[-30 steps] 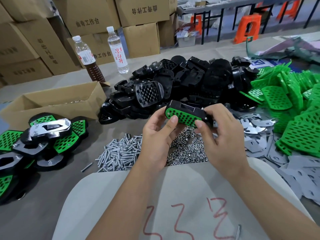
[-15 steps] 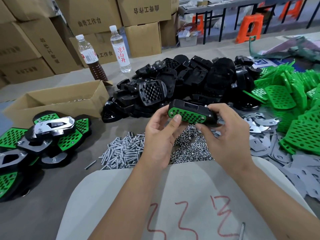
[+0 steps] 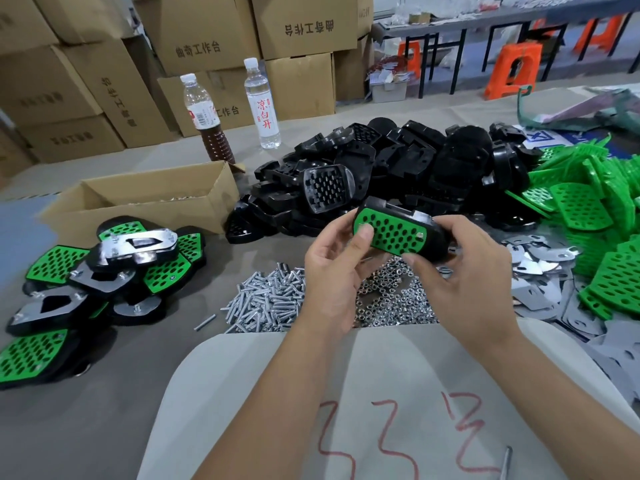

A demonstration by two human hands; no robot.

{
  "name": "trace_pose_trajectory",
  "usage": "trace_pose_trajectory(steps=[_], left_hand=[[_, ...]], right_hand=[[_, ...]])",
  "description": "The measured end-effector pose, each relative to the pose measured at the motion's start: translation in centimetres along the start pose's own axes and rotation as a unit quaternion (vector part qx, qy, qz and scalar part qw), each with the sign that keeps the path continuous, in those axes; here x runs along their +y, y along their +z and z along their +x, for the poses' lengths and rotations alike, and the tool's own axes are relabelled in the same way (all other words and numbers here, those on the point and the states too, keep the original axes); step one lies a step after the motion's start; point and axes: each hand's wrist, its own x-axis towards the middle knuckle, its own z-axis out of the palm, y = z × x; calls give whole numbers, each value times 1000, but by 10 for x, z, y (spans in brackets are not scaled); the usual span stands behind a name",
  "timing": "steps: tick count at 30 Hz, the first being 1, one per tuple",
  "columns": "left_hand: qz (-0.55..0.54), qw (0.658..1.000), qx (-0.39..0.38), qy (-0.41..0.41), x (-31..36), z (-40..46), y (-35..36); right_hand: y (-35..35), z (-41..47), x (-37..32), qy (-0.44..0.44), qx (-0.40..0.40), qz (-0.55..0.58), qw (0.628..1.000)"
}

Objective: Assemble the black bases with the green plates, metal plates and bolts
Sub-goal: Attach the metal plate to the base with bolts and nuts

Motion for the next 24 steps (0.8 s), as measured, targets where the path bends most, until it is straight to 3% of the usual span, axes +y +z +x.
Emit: trace_pose_trajectory(steps=[5,9,11,12,14,15,16,18,22,24], left_hand=[[172,981,63,59,22,4,-30],[286,936,180,100,56,4,-65],[358,899,223,119,76,-2,-86],[424,859,247,148,87,-6,-94],[532,748,325,229,109,-15,-107],[540,709,365,269,119,-20,-110],[519,694,395,304,129,-23,-113],[459,702,425,341,144,-26,-115],[523,684,418,288,155,-25,-127],[533,706,397,247,155,-22,-134]], right_hand=[[10,2,-16,152,-121,117,974],[55,5,-57,211,-163,247,931],[81,9,-81,207,-169,257,929],[94,11,-95,196,-163,259,932],[120,15,-125,154,-131,250,947],[133,20,-140,116,-105,222,962],[145,25,-156,71,-82,197,974],[172,34,-180,0,-97,176,980],[217,39,-200,-138,-352,102,920],[228,39,-198,-196,-417,50,886]])
